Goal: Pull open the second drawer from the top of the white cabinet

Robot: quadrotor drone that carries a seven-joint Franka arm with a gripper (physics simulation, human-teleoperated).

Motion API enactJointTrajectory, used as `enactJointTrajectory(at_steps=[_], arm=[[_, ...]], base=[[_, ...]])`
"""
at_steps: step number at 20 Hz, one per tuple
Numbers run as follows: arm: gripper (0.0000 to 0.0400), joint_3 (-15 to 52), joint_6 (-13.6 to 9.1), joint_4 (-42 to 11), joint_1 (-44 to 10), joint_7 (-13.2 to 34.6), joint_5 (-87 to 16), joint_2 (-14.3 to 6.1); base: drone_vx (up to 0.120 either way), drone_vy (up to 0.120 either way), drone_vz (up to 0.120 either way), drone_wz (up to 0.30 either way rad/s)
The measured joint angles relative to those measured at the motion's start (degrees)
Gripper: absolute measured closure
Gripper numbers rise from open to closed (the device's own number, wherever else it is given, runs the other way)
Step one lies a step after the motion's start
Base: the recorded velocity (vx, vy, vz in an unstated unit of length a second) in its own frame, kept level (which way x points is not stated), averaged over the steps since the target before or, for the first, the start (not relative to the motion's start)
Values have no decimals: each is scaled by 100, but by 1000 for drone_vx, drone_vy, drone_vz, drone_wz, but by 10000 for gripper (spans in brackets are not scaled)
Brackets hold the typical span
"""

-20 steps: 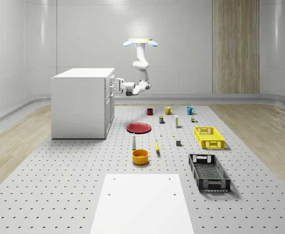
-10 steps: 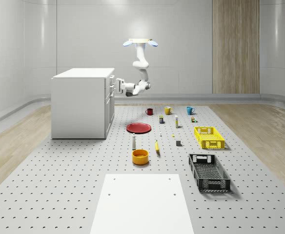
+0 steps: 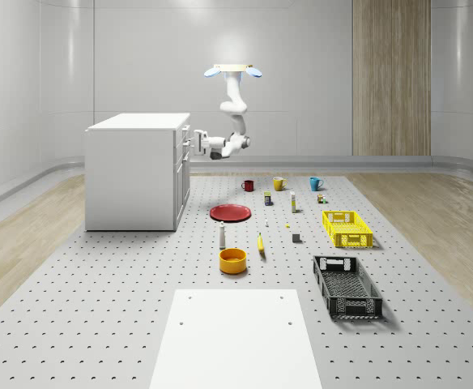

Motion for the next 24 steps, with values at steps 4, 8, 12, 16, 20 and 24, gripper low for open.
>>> enactJointTrajectory(at_steps=[4,8,12,16,20,24], arm=[[276,-53,-98,-64,-71,9,-65,-71],[283,-105,-187,-118,-132,8,-125,-134],[291,-137,-250,-154,-179,21,-160,-176],[293,-175,-313,-189,-224,37,-206,-219],[294,-283,-437,-259,-293,78,-331,-312],[295,-414,-570,-329,-362,121,-477,-408]], base=[[0,0,0,0],[0,0,0,0],[0,0,0,0],[0,0,0,0],[0,0,0,0],[0,0,0,0]])
